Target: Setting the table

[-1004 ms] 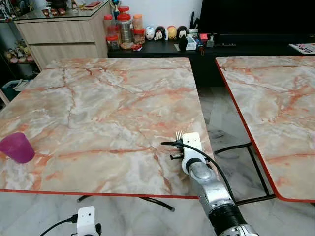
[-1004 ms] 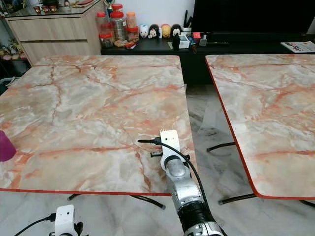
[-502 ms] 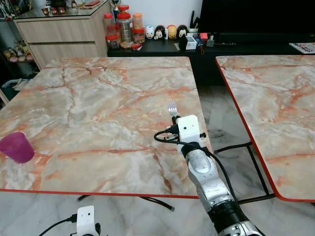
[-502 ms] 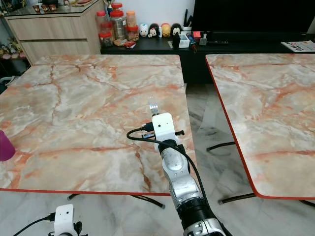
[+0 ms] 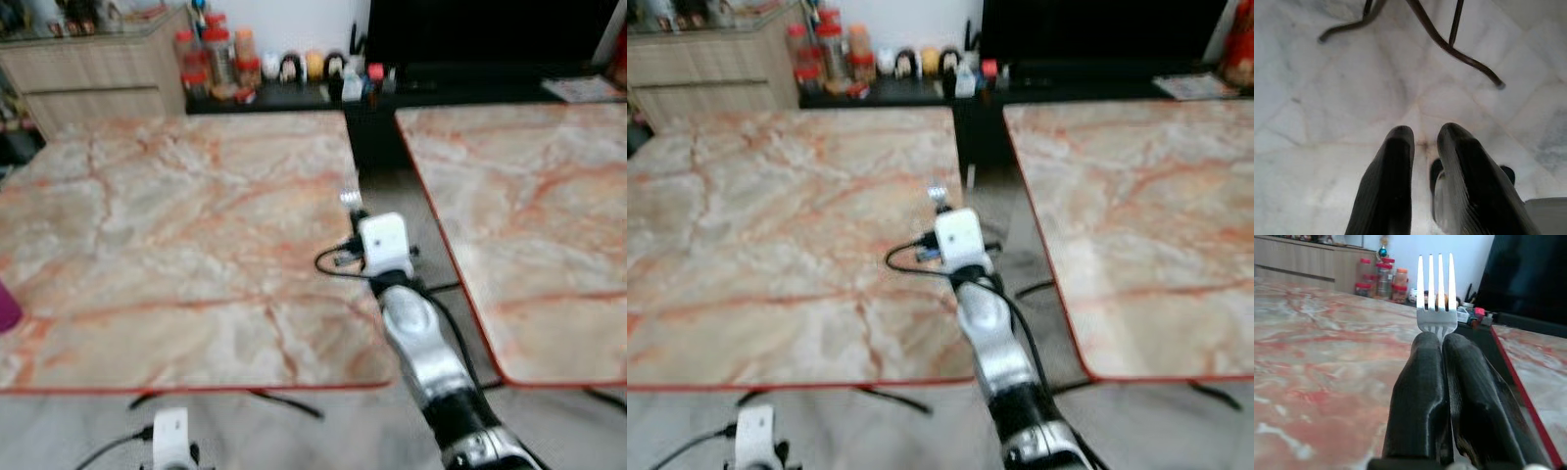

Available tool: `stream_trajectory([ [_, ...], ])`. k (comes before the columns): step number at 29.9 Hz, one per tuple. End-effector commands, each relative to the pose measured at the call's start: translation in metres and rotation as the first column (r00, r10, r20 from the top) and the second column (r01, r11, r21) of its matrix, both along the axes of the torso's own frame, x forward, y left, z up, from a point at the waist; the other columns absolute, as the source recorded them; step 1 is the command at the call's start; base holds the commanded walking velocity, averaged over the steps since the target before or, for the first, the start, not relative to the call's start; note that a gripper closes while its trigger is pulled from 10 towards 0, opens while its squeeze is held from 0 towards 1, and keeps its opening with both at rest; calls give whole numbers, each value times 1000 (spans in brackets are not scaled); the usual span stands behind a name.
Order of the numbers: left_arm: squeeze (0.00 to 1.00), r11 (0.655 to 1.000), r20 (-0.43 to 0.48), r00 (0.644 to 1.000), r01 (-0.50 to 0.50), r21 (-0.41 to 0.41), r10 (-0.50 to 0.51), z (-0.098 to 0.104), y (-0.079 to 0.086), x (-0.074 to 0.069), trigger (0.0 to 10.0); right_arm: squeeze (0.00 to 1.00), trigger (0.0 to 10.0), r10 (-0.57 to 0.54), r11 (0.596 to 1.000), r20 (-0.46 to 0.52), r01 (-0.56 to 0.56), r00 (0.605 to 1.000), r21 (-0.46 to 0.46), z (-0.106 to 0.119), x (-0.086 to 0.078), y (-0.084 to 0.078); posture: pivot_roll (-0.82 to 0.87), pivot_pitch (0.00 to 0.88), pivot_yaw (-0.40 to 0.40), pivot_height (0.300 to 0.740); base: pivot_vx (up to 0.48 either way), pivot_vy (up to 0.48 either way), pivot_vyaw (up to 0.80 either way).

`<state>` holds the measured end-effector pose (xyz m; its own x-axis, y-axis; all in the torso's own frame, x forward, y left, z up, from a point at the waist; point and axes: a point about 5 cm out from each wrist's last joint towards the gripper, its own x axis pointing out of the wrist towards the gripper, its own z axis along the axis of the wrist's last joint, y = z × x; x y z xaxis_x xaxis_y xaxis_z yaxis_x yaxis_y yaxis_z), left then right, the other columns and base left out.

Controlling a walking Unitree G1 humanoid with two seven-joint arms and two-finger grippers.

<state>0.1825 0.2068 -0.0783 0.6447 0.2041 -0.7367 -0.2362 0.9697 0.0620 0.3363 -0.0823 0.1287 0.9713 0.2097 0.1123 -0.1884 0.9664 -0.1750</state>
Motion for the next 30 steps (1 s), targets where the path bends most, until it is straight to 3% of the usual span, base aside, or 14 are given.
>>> stream_trajectory([
  [1,0,1000,-14,1000,5,17,-5,-1,3,-3,10000,0,10000,18,1000,11,-18,1000,11,2,-1,6,-28,0,18,709,0,-469,0],
  [30,0,1000,-11,1000,11,20,-10,-1,5,-3,10000,0,10000,12,1000,31,-13,999,18,4,0,6,-29,0,30,709,0,-461,0],
])
